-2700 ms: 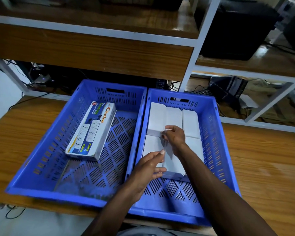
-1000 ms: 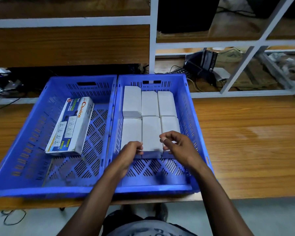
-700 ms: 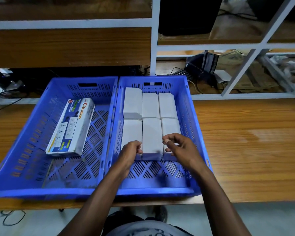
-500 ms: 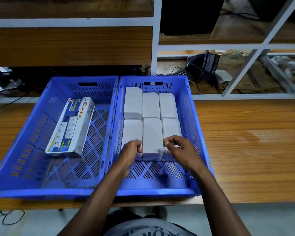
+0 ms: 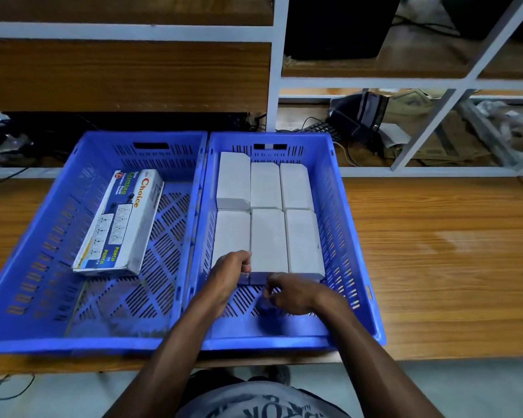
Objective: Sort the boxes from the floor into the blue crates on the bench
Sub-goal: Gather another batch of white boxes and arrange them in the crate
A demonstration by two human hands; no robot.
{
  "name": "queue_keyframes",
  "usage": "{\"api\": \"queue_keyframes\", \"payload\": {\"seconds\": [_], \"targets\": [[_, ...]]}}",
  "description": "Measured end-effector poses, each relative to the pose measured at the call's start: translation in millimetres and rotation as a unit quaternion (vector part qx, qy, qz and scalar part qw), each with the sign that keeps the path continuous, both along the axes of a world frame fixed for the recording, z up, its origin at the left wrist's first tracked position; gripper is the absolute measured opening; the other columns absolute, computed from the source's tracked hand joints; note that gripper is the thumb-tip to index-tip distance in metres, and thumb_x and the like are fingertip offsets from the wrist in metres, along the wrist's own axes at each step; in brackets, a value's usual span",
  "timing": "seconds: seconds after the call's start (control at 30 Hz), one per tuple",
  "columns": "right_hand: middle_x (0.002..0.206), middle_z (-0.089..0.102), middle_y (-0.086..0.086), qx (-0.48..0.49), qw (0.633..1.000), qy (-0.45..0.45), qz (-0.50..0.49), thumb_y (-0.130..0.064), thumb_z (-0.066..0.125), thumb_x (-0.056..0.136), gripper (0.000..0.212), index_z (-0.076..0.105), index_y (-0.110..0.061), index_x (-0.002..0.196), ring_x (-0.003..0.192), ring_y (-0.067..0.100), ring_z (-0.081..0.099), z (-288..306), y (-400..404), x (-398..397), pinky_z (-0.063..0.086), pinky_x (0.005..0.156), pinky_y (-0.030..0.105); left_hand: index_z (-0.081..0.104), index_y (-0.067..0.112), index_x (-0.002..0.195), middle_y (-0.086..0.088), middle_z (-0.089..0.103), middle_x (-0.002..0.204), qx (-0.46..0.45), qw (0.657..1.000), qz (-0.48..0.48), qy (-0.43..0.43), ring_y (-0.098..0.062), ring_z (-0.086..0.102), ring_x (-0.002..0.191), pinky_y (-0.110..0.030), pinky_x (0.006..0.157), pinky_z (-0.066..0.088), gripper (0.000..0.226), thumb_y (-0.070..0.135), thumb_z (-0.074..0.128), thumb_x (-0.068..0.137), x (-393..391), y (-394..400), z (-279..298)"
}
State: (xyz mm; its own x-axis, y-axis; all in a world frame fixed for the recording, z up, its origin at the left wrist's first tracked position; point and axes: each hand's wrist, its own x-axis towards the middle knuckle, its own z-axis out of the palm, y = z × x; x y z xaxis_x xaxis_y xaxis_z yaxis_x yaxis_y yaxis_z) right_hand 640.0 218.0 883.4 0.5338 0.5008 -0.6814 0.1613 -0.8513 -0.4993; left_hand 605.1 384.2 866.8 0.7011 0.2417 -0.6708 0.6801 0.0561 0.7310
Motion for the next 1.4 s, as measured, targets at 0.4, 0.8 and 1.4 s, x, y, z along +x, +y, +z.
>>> {"api": "queue_keyframes", "payload": {"seconds": [0.4,0.8,1.4], "targets": [[0.098,0.064,0.010,-0.108,0.993,-0.038,-0.004,-0.020,0.050,0.094,0.017,0.065,-0.018,0.101,0.083,0.025,0.058,0,-29,12,0.043,0.062,0.027,0.056,0.019,0.076,-0.002,0.080,0.097,-0.002,0.998,-0.054,0.020,-0.026,0.067,0.100,-0.036,0.070,0.036,0.035,0.045,0.048,0.098,-4,-2,9],[0.099,0.071,0.011,-0.078,0.991,-0.092,-0.050,-0.026,0.051,0.098,0.027,0.065,-0.017,0.077,0.087,0.028,0.063,4,-31,12,0.048,0.070,0.033,0.059,0.020,0.076,0.001,0.080,0.097,-0.015,0.997,-0.071,0.024,-0.026,0.068,0.104,-0.050,0.098,0.038,0.036,0.048,0.051,0.097,-9,-10,14],[0.079,0.069,-0.013,0.213,0.926,-0.200,-0.238,-0.033,0.066,0.098,0.015,0.068,-0.024,0.086,0.062,0.001,0.061,9,-49,-4,0.049,0.065,0.026,0.071,0.006,0.092,-0.007,0.077,0.100,0.029,0.985,-0.045,-0.163,-0.030,0.071,0.100,-0.039,0.091,0.058,0.032,0.035,0.060,0.102,-23,-17,37]]}}
